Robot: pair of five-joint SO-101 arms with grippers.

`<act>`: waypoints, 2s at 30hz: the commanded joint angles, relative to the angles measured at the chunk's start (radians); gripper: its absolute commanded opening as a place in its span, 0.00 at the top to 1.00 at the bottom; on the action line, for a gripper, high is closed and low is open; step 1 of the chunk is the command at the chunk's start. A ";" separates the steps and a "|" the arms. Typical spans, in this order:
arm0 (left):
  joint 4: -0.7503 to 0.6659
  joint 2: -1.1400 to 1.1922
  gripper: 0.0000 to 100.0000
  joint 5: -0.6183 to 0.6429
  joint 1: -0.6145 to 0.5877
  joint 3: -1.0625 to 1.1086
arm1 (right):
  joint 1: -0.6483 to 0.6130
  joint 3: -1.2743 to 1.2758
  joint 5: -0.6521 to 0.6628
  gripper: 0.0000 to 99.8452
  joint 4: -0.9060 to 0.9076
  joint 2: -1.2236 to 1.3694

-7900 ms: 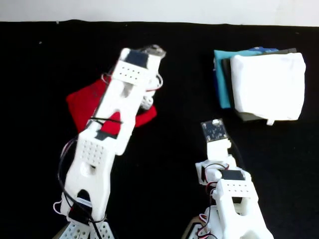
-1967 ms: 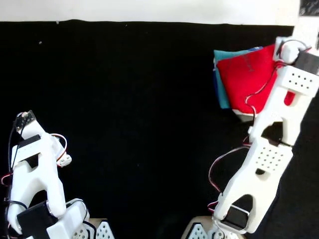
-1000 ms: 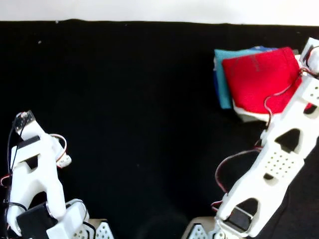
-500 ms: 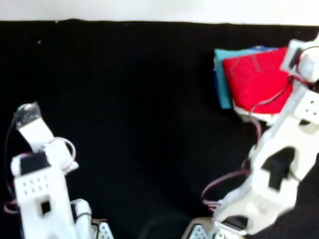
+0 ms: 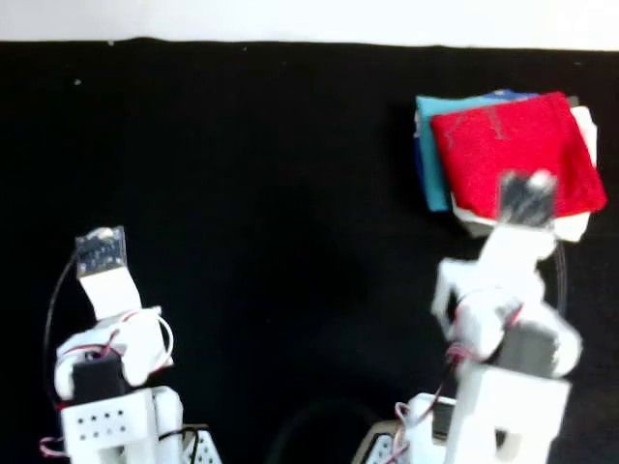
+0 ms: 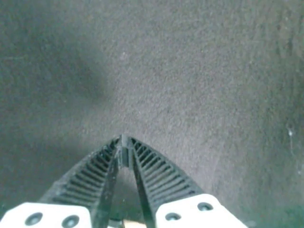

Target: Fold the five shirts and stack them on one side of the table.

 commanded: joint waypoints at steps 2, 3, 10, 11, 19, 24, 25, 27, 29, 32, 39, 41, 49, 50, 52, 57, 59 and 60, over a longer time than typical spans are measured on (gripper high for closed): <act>-0.037 -0.137 0.99 0.002 0.045 0.064 | -0.084 0.369 -0.003 0.99 -0.125 -0.351; -0.051 -0.165 0.99 0.035 0.051 0.094 | -0.102 0.424 -0.005 0.99 -0.140 -0.409; -0.087 -0.297 0.99 0.207 0.058 0.269 | -0.116 0.684 -0.009 0.99 -0.214 -0.611; -0.069 -0.292 0.99 0.213 0.058 0.266 | -0.116 0.700 -0.011 0.99 -0.214 -0.604; 0.074 -0.288 0.99 0.342 0.053 0.185 | -0.116 0.825 -0.012 0.99 -0.214 -0.599; 0.072 -0.288 0.99 0.460 0.107 0.237 | -0.116 0.851 -0.012 0.99 -0.214 -0.599; 0.071 -0.288 0.99 0.468 0.124 0.248 | -0.116 0.851 -0.012 0.99 -0.214 -0.599; 0.052 -0.288 0.99 0.468 0.142 0.291 | -0.116 0.857 -0.006 0.99 -0.214 -0.599; 0.043 -0.286 0.99 0.468 0.166 0.303 | -0.116 0.865 -0.005 0.99 -0.213 -0.599; 0.043 -0.283 0.99 0.468 0.182 0.302 | -0.116 0.901 -0.006 0.99 -0.148 -0.596; 0.043 -0.283 0.99 0.468 0.182 0.302 | -0.113 0.897 -0.009 0.99 -0.082 -0.598; 0.043 -0.283 0.99 0.468 0.182 0.302 | -0.113 0.897 -0.009 0.99 -0.082 -0.598; 0.043 -0.283 0.99 0.468 0.182 0.302 | -0.113 0.897 -0.009 0.99 -0.082 -0.598; 0.043 -0.283 0.99 0.468 0.182 0.302 | -0.113 0.897 -0.009 0.99 -0.082 -0.598; 0.043 -0.283 0.99 0.468 0.182 0.302 | -0.113 0.897 -0.009 0.99 -0.082 -0.598; 0.043 -0.283 0.99 0.468 0.182 0.302 | -0.113 0.897 -0.009 0.99 -0.082 -0.598; 0.043 -0.283 0.99 0.468 0.182 0.302 | -0.113 0.897 -0.009 0.99 -0.082 -0.598; 0.043 -0.283 0.99 0.468 0.182 0.302 | -0.113 0.897 -0.009 0.99 -0.082 -0.598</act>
